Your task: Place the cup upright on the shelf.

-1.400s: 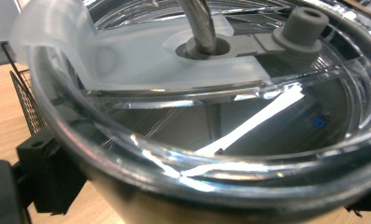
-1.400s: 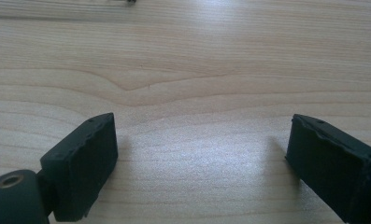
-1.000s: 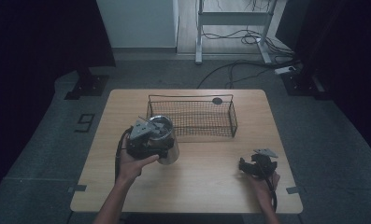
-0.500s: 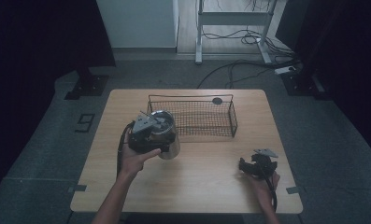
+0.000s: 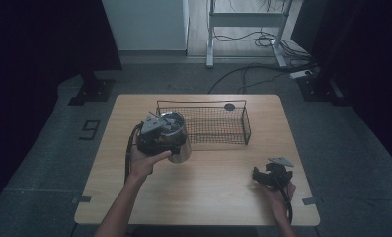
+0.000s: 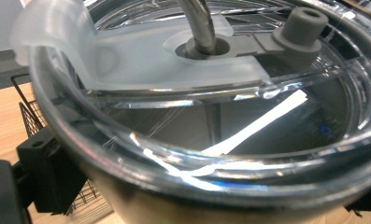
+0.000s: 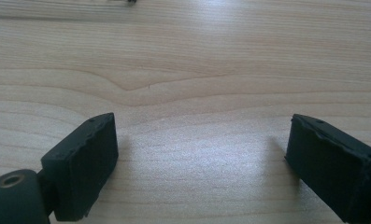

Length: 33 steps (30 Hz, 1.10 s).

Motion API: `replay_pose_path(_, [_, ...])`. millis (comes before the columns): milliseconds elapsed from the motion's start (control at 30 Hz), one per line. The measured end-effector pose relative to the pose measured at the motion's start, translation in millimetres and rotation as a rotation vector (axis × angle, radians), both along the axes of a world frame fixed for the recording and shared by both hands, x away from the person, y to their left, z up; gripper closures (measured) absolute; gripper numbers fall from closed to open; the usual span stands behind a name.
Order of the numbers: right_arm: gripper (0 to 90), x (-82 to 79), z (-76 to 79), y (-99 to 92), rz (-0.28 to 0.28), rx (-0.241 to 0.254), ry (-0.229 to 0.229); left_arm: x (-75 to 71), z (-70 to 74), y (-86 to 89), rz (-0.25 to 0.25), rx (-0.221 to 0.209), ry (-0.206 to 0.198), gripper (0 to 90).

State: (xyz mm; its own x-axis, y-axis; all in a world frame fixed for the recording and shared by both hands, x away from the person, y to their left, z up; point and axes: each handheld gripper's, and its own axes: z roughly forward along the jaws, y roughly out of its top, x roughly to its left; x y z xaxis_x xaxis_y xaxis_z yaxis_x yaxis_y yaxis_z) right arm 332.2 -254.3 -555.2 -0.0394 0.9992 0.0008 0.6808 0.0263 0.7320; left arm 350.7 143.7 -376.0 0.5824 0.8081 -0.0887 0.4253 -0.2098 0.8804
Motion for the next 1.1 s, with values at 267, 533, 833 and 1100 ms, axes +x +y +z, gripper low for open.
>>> replay_pose_path(267, [8.9, -0.1, -0.1, -0.1, 0.001, -0.002, 0.0, 7.6, 7.9, -0.4, 0.011, 0.002, -0.011, 4.2])
replay_pose_path(533, [9.0, -0.1, -0.1, -0.1, 0.002, -0.001, 0.0, 15.4, 11.9, -0.1, 0.026, 0.004, -0.012, 4.2])
replay_pose_path(833, [9.2, -0.1, -0.2, 0.0, 0.002, 0.0, -0.003, 27.0, 16.8, -1.0, 0.048, 0.003, -0.013, 4.2])
replay_pose_path(1100, [9.4, -0.1, -0.2, 0.0, 0.003, 0.0, -0.004, 37.3, 18.3, -2.1, 0.058, 0.003, -0.012, 4.2])
